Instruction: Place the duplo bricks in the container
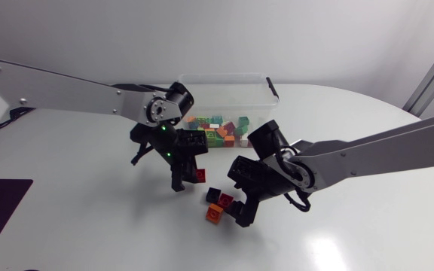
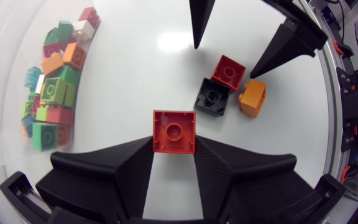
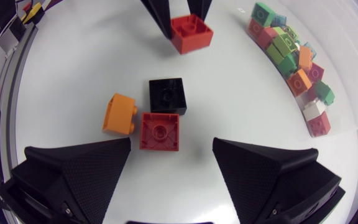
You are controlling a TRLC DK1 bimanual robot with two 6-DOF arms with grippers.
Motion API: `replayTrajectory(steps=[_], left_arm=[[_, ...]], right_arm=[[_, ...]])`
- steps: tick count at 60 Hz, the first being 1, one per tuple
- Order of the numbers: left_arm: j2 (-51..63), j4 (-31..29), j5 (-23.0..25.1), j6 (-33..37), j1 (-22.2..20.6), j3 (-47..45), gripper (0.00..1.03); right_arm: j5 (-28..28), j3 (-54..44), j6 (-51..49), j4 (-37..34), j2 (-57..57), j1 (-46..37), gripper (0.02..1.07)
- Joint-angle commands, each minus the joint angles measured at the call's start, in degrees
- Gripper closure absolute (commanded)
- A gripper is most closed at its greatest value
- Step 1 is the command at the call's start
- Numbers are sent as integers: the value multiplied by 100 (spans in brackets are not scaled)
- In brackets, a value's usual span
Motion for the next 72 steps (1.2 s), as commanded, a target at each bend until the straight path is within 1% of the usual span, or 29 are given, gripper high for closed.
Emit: replayTrajectory(steps=[1, 6, 10, 13, 16, 17, 21, 27, 30, 36, 38, 44, 48, 56, 59, 67, 69, 71, 72], left_arm=[[-514, -145, 128, 171, 120, -123, 78], [-848, -162, 198, 110, 190, -105, 78], [-1059, -197, 259, 48, 225, -35, 78], [-1199, -215, 312, 4, 243, 53, 78], [-1287, -250, 321, -66, 243, 141, 78], [-1322, -250, 330, -128, 252, 220, 78], [-1322, -250, 382, -303, 287, 466, 78], [-1217, -189, 453, -611, 357, 800, 78], [-1138, -57, 470, -796, 375, 923, 77], [-971, 471, 470, -1305, 419, 1107, 77], [-865, 761, 470, -1595, 463, 1204, 77], [-531, 1253, 462, -2096, 524, 1512, 77], [-329, 1411, 462, -2325, 542, 1731, 77], [101, 1516, 435, -2650, 577, 2232, 77], [339, 1648, 330, -2896, 639, 2514, 77], [831, 1780, 48, -3195, 674, 3023, 75], [945, 1807, -39, -3256, 683, 3129, 72], [1147, 1807, -171, -3362, 691, 3340, 60], [1218, 1807, -242, -3388, 700, 3401, 53]], right_arm=[[61, 140, 87, 77, 238, 65, 19], [123, 184, 87, 121, 352, 109, 26], [123, 201, 69, 139, 431, 135, 35], [123, 201, 61, 183, 475, 179, 44], [123, 219, 61, 191, 502, 206, 51], [123, 228, 43, 200, 519, 223, 58], [123, 245, 25, 218, 555, 259, 72], [114, 201, -1, 191, 502, 276, 74], [114, 175, -1, 183, 431, 276, 76], [70, 87, -10, 139, 124, 188, 77], [52, 61, -10, 68, -34, 144, 77], [17, 17, -45, -125, -368, 48, 78], [-44, 8, -45, -257, -606, -49, 78], [-132, 34, -36, -433, -984, -207, 78], [-150, 87, -36, -538, -1115, -269, 78], [-290, 351, -27, -793, -1370, -515, 78], [-334, 439, -27, -863, -1423, -585, 78], [-361, 500, -27, -898, -1458, -638, 78], [-361, 544, -18, -916, -1485, -682, 78]])
